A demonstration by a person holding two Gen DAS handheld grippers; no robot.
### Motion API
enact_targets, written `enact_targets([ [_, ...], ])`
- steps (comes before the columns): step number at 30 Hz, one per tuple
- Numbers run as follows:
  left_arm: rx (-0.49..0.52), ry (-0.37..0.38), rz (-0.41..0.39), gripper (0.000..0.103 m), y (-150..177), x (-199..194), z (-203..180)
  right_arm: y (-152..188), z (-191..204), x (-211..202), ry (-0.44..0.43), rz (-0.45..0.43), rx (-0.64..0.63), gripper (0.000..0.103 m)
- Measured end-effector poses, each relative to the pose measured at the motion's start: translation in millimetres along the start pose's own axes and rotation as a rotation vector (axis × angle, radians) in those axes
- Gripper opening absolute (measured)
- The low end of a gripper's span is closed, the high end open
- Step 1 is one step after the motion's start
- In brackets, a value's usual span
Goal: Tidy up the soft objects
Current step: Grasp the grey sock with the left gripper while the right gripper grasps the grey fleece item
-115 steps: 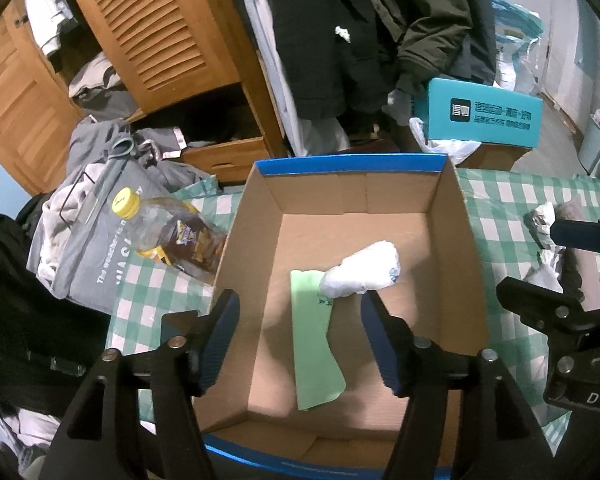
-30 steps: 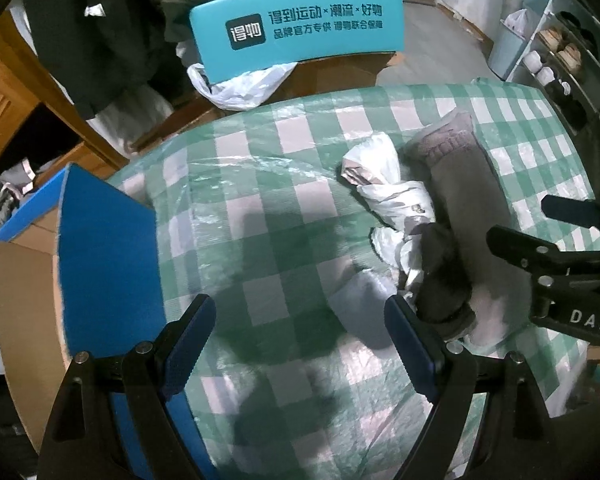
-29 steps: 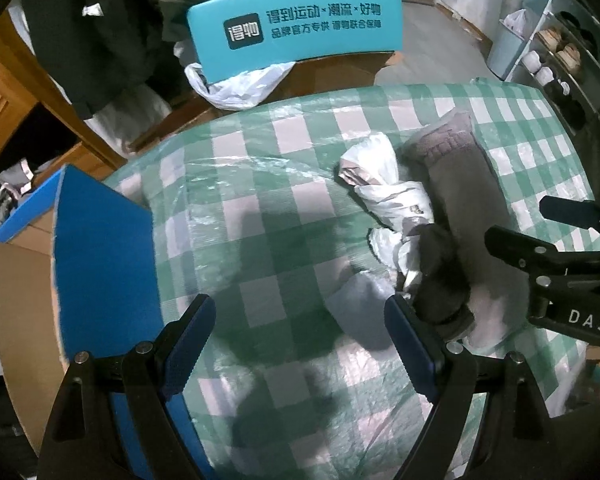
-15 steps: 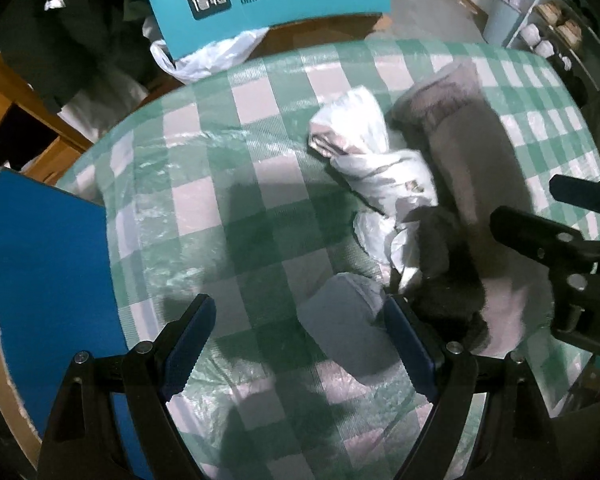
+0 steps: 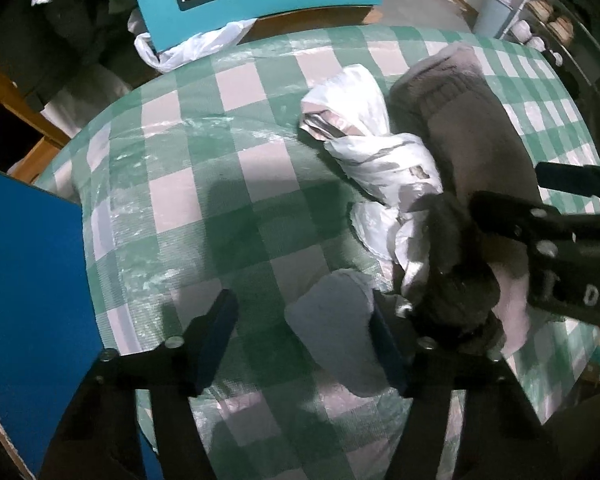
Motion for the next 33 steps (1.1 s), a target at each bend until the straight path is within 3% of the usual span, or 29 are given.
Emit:
enact_targets([
  [5,0.014,0.026,-0.003,0.046,0,-1,-4,-3,-4,8,-0.001,0.010,0.015,0.079],
  [8,0.018,0.020,0.000,0.049,0,0,-5,-2,-3,12,-0.004,0.019,0.011,0.079],
  [9,0.018,0.012,0.002,0.057,0,0,-5,-3,-3,13,-0.006,0.019,0.010,0.078],
  [12,0.020,-0.022,0.004,0.076,-1,3,-4,-3,-3,15,-0.012,0.021,0.009,0.064],
  [16,0.011,-0.016,0.018,0.079,-2,8,-4,-2,-3,13,-0.013,0.022,0.000,0.038],
  [19,0.005,-0.008,0.012,0.079,-4,9,-3,-2,-2,9,-0.012,0.016,-0.013,0.028],
  [22,0.010,0.001,0.002,0.063,-5,8,-5,0,-1,4,-0.024,0.011,-0.014,0.026],
  [24,0.012,0.020,0.004,0.043,-4,6,-7,1,-1,1,-0.036,0.006,-0.011,0.024],
  [25,0.013,0.029,0.005,0.038,-3,6,-8,1,-1,-1,-0.038,0.004,-0.010,0.024],
  [27,0.012,0.026,0.002,0.031,-4,5,-7,2,0,-5,-0.047,-0.005,-0.007,0.023],
  [33,-0.006,0.016,-0.012,0.023,0,-6,-2,3,4,-25,-0.077,-0.043,-0.002,0.023],
])
Point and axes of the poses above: each gripper's, at about its wrist camera, not at the fingertips, and x roughly the way its jaws point, z to its left, y to its underside, the point moved 7 cm from there along x, roughly the way its jaws point, and after that the axes turned 9 degrees about -y, right-handed, at the moved point
